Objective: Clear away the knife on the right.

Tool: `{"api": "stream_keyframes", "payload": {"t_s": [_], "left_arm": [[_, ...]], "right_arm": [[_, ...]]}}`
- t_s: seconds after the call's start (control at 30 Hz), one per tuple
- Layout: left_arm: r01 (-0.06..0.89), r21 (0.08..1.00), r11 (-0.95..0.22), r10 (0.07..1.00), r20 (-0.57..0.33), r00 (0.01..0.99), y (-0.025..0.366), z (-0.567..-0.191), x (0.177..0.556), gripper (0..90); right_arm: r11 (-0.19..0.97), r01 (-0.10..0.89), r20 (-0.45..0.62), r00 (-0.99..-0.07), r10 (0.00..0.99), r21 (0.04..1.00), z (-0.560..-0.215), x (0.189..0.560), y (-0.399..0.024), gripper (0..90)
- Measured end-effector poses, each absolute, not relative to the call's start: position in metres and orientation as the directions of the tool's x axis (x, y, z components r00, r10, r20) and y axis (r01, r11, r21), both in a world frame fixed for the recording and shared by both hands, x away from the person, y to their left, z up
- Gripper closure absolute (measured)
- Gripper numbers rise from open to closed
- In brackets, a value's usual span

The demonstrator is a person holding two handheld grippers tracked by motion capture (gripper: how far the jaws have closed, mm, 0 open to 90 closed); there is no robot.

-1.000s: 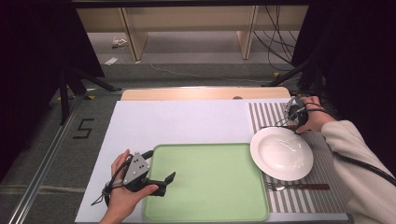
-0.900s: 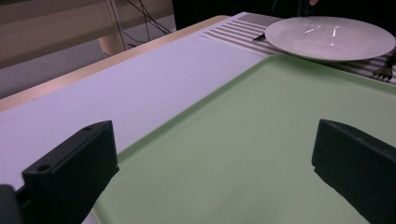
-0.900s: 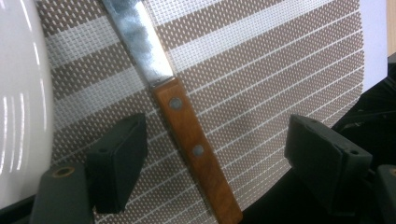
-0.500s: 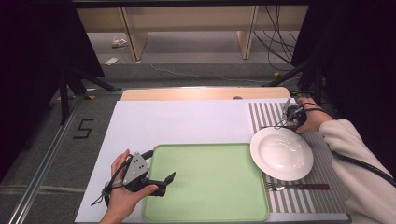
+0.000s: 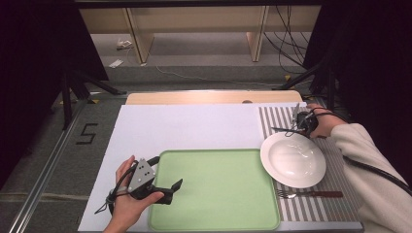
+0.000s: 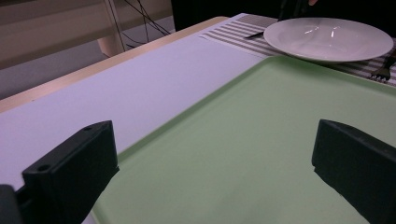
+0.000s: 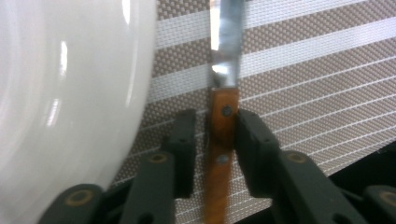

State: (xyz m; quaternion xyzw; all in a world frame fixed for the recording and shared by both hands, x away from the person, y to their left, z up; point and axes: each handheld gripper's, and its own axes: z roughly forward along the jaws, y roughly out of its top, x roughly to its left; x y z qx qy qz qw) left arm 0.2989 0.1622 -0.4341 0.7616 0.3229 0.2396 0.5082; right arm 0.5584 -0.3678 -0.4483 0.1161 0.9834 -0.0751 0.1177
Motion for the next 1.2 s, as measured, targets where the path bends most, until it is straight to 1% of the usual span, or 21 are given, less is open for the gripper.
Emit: {"api": "stream_keyframes", "payload": {"t_s": [0.1, 0.13, 0.23, 0.63, 0.7, 0.77, 0.87, 1.03, 1.07, 1.2], "left_arm": [[0.248, 0.929, -0.274, 0.736, 0.037, 0.676, 0.1623, -0.4340, 0.2989, 0.0], [0.248, 0.929, -0.275, 0.736, 0.037, 0.676, 0.1623, -0.4340, 0.2988, 0.0], [0.248, 0.929, -0.275, 0.736, 0.037, 0.676, 0.1623, -0.4340, 0.2988, 0.0], [0.249, 0.929, -0.275, 0.736, 0.037, 0.676, 0.1622, -0.4340, 0.2989, 0.0], [0.248, 0.929, -0.276, 0.735, 0.037, 0.677, 0.1620, -0.4340, 0.2990, 0.0], [0.249, 0.929, -0.275, 0.736, 0.037, 0.676, 0.1620, -0.4339, 0.2988, 0.0], [0.248, 0.929, -0.276, 0.736, 0.038, 0.676, 0.1619, -0.4339, 0.2988, 0.0], [0.248, 0.929, -0.275, 0.736, 0.037, 0.676, 0.1618, -0.4339, 0.2990, 0.0], [0.249, 0.928, -0.276, 0.735, 0.037, 0.677, 0.1618, -0.4340, 0.2990, 0.0], [0.247, 0.929, -0.276, 0.735, 0.039, 0.677, 0.1615, -0.4335, 0.2986, 0.0]], "right_arm": [[0.962, 0.246, -0.247, -0.945, 0.212, -0.115, -0.4487, 0.5579, -0.3677, 72.2], [0.964, 0.240, -0.245, -0.947, 0.206, -0.118, -0.4487, 0.5578, -0.3676, 74.8], [0.964, 0.236, -0.241, -0.949, 0.201, -0.125, -0.4487, 0.5574, -0.3673, 76.8], [0.961, 0.244, -0.241, -0.948, 0.208, -0.130, -0.4483, 0.5573, -0.3661, 77.5], [0.960, 0.251, -0.239, -0.947, 0.217, -0.124, -0.4483, 0.5572, -0.3666, 77.5], [0.954, 0.277, -0.239, -0.940, 0.245, -0.111, -0.4481, 0.5563, -0.3679, 77.5], [0.955, 0.281, -0.245, -0.937, 0.251, -0.094, -0.4482, 0.5561, -0.3694, 77.6], [0.953, 0.286, -0.245, -0.936, 0.255, -0.101, -0.4458, 0.5546, -0.3710, 77.6], [0.953, 0.292, -0.243, -0.933, 0.265, -0.081, -0.4434, 0.5545, -0.3727, 77.6], [0.951, 0.302, -0.242, -0.929, 0.279, -0.063, -0.4397, 0.5539, -0.3747, 77.8]]}}
